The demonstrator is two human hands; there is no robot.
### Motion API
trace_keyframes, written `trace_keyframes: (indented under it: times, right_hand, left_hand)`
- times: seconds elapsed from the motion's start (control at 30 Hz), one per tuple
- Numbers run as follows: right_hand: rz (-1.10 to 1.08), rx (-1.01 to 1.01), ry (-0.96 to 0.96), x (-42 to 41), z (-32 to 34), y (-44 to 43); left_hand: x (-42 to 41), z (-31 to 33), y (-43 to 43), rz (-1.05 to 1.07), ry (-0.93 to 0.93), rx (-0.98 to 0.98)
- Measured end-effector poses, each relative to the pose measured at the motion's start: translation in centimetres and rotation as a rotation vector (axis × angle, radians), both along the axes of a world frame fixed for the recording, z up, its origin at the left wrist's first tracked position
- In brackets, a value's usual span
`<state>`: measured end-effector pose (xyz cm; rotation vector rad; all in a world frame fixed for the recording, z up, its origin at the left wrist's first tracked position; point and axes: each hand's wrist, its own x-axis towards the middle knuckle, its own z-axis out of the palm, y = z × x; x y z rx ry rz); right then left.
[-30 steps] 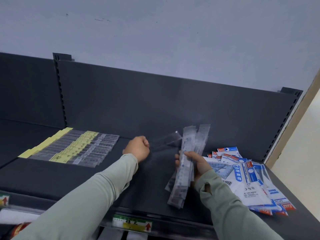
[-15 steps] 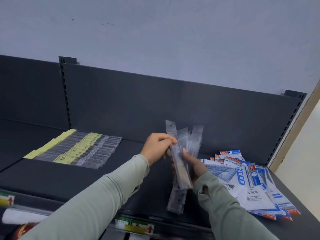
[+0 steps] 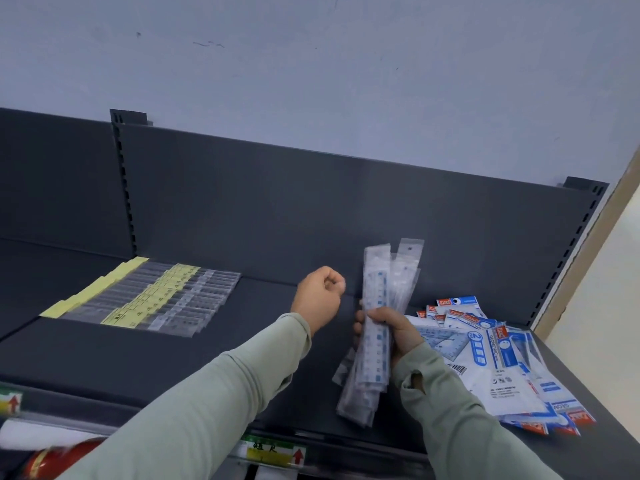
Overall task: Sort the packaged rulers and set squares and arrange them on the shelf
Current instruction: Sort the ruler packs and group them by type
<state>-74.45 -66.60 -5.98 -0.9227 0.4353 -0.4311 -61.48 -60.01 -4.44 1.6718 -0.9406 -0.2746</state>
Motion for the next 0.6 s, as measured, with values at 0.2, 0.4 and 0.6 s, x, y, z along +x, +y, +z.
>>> trace_keyframes:
  times: [0.2, 0.4, 0.6]
  right_hand:
    - [-0.093, 0.072, -0.009, -0.7, -0.3, -0.7]
    - [-0.145, 0.029, 0.057, -1.4, -0.2, -0.7]
    - [-0.194, 0.037, 0.080, -1.3, -0.4, -0.7]
  left_hand:
    - [-0.7, -2.1, 0.0, -0.240, -0.392, 0.747]
    - [-1.0, -2.8, -1.1, -0.183, -0.511, 0.877]
    - [2.2, -3.2, -0.2, -0.107, -0.387, 0.726]
